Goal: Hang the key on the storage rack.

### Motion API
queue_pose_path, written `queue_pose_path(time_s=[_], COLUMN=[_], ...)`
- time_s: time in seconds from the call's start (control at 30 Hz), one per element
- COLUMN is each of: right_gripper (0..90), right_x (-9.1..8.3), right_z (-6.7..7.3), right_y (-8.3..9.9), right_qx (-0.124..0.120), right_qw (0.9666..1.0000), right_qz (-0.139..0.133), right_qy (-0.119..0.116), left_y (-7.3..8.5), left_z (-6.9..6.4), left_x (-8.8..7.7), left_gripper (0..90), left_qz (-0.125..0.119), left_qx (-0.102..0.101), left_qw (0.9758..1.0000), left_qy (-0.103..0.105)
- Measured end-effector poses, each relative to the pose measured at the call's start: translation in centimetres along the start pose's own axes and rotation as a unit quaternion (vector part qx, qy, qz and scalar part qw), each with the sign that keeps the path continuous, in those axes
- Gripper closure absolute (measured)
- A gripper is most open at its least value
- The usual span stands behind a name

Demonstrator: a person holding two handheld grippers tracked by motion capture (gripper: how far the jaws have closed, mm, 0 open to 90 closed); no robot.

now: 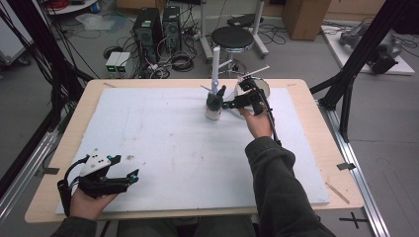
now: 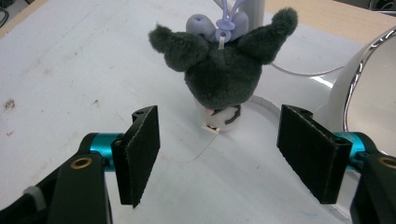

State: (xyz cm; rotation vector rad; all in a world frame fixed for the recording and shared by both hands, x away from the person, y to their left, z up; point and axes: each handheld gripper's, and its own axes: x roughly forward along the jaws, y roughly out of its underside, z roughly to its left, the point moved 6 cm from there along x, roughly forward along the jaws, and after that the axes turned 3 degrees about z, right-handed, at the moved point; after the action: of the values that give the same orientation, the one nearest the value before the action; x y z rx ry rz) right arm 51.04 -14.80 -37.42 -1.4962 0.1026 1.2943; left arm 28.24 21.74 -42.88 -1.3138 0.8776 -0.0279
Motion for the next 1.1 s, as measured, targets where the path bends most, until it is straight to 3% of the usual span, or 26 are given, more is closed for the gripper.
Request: queue_pose_path(time_s=[1.1], right_gripper=[21.8], right_x=[-1.3], right_z=[1.1], right_y=[2.0], right_qx=[-0.009], right_qw=[0.9990], right_qz=[-0.038], right_qy=[-0.021], left_y=[0.0], left_z=[-0.2], left_x=[0.2], left_gripper=[21.2], left_qz=[0.002], left_qx=[0.001], left_qw=[1.0000], left_qy=[0.000])
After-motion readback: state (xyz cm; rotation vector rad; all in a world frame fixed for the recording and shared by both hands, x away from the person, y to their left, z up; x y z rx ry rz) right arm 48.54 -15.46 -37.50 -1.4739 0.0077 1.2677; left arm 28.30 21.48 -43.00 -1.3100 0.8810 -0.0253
